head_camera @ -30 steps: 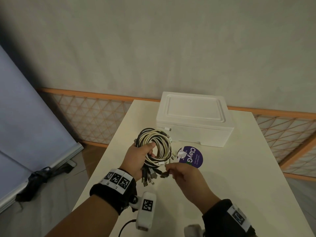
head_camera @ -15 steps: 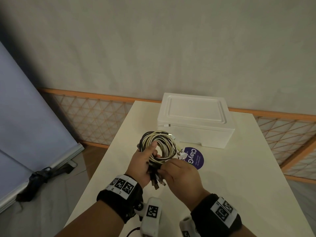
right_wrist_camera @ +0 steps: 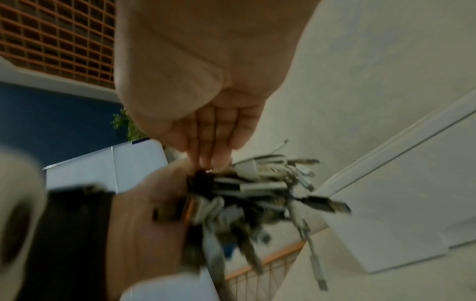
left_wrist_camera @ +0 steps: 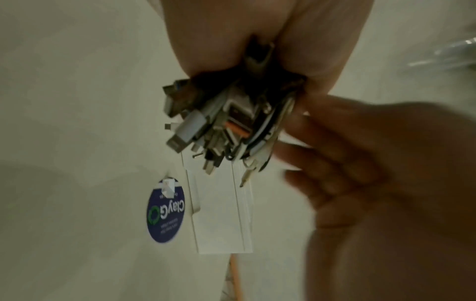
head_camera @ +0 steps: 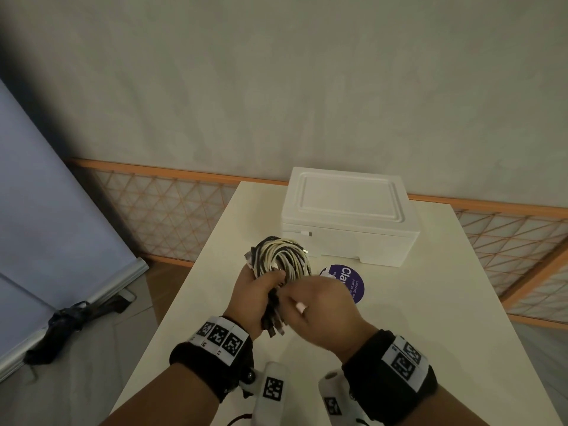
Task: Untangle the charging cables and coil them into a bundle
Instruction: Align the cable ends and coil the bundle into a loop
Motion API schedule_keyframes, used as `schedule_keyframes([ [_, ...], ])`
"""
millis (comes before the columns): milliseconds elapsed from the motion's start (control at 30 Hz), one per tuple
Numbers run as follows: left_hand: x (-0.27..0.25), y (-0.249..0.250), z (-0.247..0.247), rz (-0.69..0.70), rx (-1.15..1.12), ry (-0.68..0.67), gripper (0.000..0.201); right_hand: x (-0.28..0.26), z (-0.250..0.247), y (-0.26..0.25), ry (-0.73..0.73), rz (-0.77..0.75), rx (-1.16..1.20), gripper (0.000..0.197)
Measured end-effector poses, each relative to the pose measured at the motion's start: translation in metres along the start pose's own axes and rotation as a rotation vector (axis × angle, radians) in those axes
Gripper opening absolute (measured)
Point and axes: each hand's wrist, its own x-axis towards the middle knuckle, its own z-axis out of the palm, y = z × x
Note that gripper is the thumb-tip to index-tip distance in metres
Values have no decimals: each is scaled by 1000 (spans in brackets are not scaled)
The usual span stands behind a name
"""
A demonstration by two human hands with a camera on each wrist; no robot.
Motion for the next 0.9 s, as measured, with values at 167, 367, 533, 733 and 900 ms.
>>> schedule_keyframes([
  [167, -4, -5, 4, 139, 305, -157, 40, 37, -15, 18, 80, 105, -178, 47],
  [367, -10, 6, 8, 144, 438, -273, 35, 42, -13, 49, -198, 341, 159, 59],
  [533, -7, 13, -1, 86, 255, -313, 29, 36, -9, 51, -82, 562, 616, 38],
  [733, -4, 6, -3, -28, 44, -280, 47, 31, -1, 46, 43, 709, 667, 52],
  [900, -4, 13, 12, -92, 260, -204, 29, 35, -4, 50, 97, 773, 511, 46],
])
